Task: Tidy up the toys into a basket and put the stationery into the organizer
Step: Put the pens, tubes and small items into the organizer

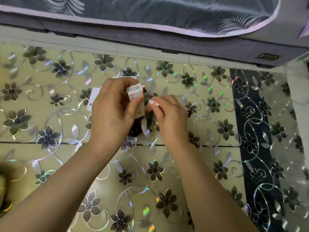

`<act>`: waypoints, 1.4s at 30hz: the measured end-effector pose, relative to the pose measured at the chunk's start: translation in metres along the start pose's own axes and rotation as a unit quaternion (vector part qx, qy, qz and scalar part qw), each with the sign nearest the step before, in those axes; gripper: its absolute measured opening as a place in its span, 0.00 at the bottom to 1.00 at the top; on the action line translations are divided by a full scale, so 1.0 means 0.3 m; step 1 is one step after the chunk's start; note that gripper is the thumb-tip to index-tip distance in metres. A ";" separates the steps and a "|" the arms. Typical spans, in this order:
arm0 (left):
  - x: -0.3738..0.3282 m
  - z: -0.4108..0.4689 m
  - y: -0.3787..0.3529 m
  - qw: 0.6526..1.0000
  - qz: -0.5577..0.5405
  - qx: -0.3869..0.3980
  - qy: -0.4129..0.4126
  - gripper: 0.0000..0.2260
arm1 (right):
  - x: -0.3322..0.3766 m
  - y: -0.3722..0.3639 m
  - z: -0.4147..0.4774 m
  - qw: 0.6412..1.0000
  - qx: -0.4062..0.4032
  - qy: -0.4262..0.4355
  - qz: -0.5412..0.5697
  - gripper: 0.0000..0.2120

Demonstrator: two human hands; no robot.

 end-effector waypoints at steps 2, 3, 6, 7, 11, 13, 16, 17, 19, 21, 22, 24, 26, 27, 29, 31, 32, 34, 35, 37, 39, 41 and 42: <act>0.014 0.014 -0.038 1.000 0.016 0.007 -0.008 0.12 | -0.022 -0.039 -0.008 1.000 0.012 -0.003 -0.019 0.06; 0.020 0.017 -0.053 1.000 0.018 0.010 -0.009 0.12 | -0.028 -0.048 -0.010 1.000 0.010 -0.006 -0.028 0.06; 0.046 0.014 -0.101 0.999 0.031 0.028 -0.014 0.11 | -0.042 -0.057 0.006 0.999 -0.001 -0.034 -0.035 0.06; 0.060 0.012 -0.116 0.998 0.040 0.036 -0.017 0.10 | -0.049 -0.061 0.016 0.998 -0.006 -0.051 -0.025 0.07; 0.118 -0.002 -0.171 0.992 0.103 0.064 -0.020 0.08 | -0.073 -0.058 0.024 0.987 -0.048 -0.132 0.078 0.16; 0.124 0.007 -0.180 0.988 0.134 0.059 -0.037 0.08 | -0.068 -0.054 0.006 0.988 -0.032 -0.129 0.083 0.19; 0.113 0.035 -0.184 0.987 0.140 0.065 -0.037 0.09 | -0.049 -0.048 -0.045 0.989 -0.018 -0.131 0.071 0.18; 0.111 0.040 -0.185 0.986 0.145 0.072 -0.038 0.09 | -0.040 -0.047 -0.063 0.989 -0.010 -0.137 0.062 0.17; 0.108 0.040 -0.189 0.982 0.160 0.092 -0.040 0.09 | -0.017 -0.052 -0.099 0.988 0.038 -0.140 0.053 0.17; 0.109 0.039 -0.190 0.977 0.183 0.103 -0.047 0.09 | 0.016 -0.068 -0.126 0.987 0.114 -0.105 0.037 0.18; 0.110 0.037 -0.192 0.975 0.190 0.104 -0.051 0.09 | 0.029 -0.076 -0.137 0.987 0.140 -0.078 0.017 0.18; 0.111 0.034 -0.194 0.974 0.194 0.104 -0.052 0.08 | 0.046 -0.082 -0.142 0.989 0.142 -0.040 -0.018 0.15; 0.116 0.033 -0.196 0.976 0.193 0.092 -0.046 0.07 | 0.043 -0.070 -0.136 0.994 0.098 -0.035 -0.035 0.10; 0.119 0.033 -0.197 0.977 0.194 0.080 -0.047 0.07 | 0.039 -0.060 -0.131 0.996 0.073 -0.038 -0.038 0.08; 0.126 0.030 -0.199 0.975 0.204 0.062 -0.056 0.07 | 0.028 -0.049 -0.118 0.997 0.049 -0.037 -0.036 0.06; 0.128 0.029 -0.200 0.969 0.228 0.060 -0.069 0.08 | 0.028 -0.060 -0.113 0.997 0.061 -0.029 -0.023 0.10; 0.126 0.030 -0.207 0.966 0.240 0.061 -0.076 0.08 | 0.022 -0.061 -0.119 0.997 0.064 -0.036 -0.002 0.13; 0.124 0.035 -0.212 0.957 0.271 0.062 -0.082 0.09 | 0.005 -0.051 -0.132 0.995 0.038 -0.070 0.055 0.18; 0.122 0.038 -0.214 0.952 0.288 0.065 -0.083 0.10 | -0.015 -0.041 -0.141 0.993 0.008 -0.094 0.067 0.18; 0.113 0.041 -0.216 0.945 0.305 0.072 -0.090 0.12 | -0.066 -0.015 -0.157 0.987 -0.042 -0.143 0.057 0.15; 0.088 0.034 -0.210 0.949 0.295 0.060 -0.097 0.10 | -0.128 0.005 -0.171 0.980 -0.058 -0.190 0.027 0.12; 0.037 0.012 -0.207 0.959 0.262 0.030 -0.109 0.09 | -0.190 0.027 -0.185 0.974 -0.054 -0.220 -0.006 0.12; 0.008 -0.009 -0.209 0.963 0.237 0.023 -0.125 0.09 | -0.216 0.035 -0.191 0.972 -0.046 -0.232 -0.019 0.13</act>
Point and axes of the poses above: each hand's wrist, its own z-axis towards the middle knuckle, its own y-axis out of the back of the hand, x = y × z, the point moved 4 cm from there along z, towards the middle knuckle, and after that the axes turned 7 degrees about y, right-handed, at the moved point
